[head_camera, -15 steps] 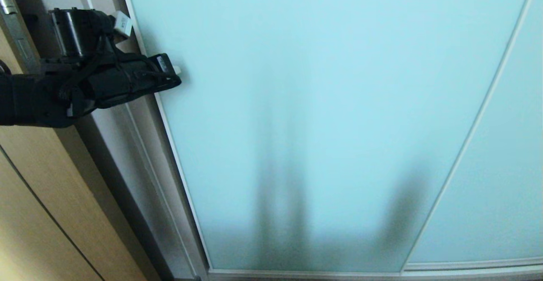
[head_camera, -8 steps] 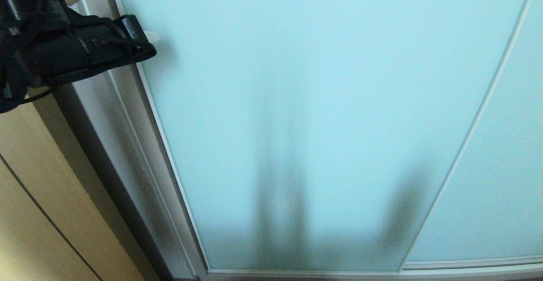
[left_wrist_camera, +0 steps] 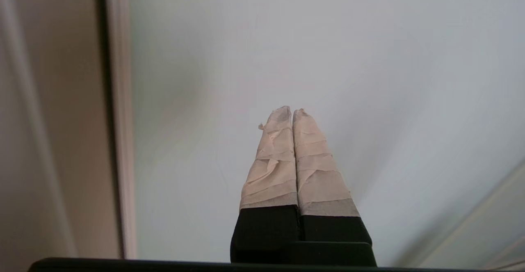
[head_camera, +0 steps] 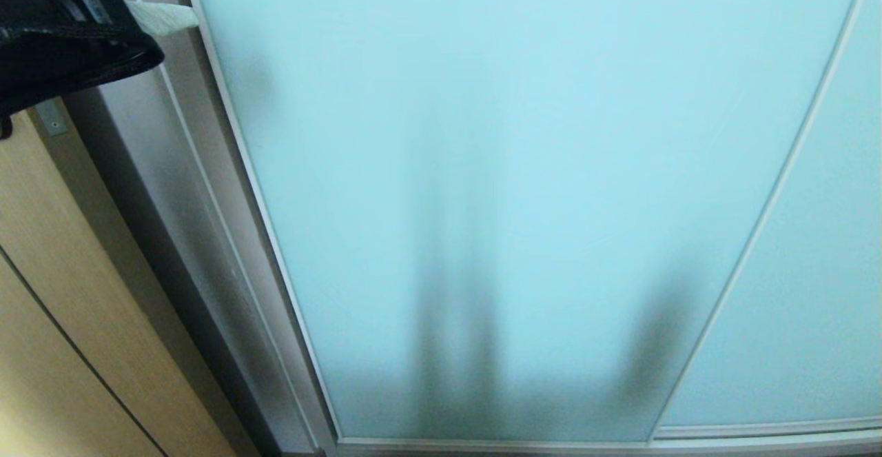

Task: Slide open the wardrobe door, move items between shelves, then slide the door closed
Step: Close the door

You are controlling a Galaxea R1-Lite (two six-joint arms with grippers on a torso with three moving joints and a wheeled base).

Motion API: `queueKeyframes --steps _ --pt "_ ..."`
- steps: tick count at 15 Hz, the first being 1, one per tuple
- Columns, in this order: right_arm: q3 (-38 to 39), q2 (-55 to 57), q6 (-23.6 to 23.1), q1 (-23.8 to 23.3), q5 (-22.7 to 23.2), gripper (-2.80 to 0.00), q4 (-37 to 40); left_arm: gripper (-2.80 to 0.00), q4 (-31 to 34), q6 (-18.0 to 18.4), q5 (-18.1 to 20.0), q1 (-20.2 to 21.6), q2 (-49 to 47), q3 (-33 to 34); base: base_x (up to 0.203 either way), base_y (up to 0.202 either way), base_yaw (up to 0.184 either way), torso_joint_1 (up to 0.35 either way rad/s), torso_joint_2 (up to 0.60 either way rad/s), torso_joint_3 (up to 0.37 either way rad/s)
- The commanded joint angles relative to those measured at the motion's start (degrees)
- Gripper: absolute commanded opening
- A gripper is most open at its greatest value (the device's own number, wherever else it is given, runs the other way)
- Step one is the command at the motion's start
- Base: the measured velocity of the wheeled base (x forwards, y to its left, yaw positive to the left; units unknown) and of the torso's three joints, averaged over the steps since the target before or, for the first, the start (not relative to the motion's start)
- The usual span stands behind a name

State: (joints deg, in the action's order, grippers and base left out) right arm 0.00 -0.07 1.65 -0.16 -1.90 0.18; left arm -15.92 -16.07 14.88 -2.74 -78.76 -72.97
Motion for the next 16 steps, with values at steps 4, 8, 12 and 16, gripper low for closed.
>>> queueKeyframes --steps 4,8,12,16 --pt "0.1 0.1 0.0 0.0 0.0 -2.80 0.0 -2.80 4.1 4.2 -4.6 6.4 18.1 12.7 0.000 0.000 0.000 0.000 0.00 0.000" --pt "0.0 0.1 0.0 0.1 0.0 -2.80 0.0 -2.80 4.8 9.8 -7.4 8.4 29.6 24.9 0.000 0.000 0.000 0.000 0.00 0.000" --pt "0.0 0.1 0.0 0.1 0.0 -2.80 0.0 -2.80 5.1 18.4 -12.1 8.6 40.4 37.7 0.000 0.000 0.000 0.000 0.00 0.000" --pt "0.1 0.1 0.0 0.1 0.0 -2.80 0.0 -2.80 11.1 19.3 -9.9 8.5 51.2 43.8 0.000 0.000 0.000 0.000 0.00 0.000"
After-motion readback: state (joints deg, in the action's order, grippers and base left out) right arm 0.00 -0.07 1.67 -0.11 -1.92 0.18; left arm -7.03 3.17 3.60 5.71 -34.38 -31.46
